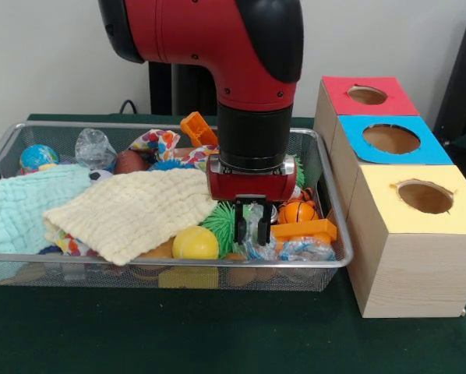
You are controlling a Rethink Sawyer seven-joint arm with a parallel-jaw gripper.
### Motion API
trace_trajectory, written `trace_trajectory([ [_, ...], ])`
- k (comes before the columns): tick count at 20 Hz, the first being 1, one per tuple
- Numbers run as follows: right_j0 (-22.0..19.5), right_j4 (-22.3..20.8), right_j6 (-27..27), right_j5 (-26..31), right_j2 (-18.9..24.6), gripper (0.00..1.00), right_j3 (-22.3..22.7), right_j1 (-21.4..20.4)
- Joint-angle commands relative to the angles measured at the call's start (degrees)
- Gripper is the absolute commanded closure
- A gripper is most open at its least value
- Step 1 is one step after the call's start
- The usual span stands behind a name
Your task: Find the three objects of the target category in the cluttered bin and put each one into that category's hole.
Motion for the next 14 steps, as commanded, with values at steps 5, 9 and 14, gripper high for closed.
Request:
trace_trajectory([
  [5,0.53,-3.23,4.86,0.43,0.92,1.00,4.92,0.54],
  [9,0.58,-3.14,5.01,0.30,1.13,1.00,5.48,0.15],
  [14,1.36,-2.38,4.84,3.81,0.96,1.00,6.57,-3.29],
])
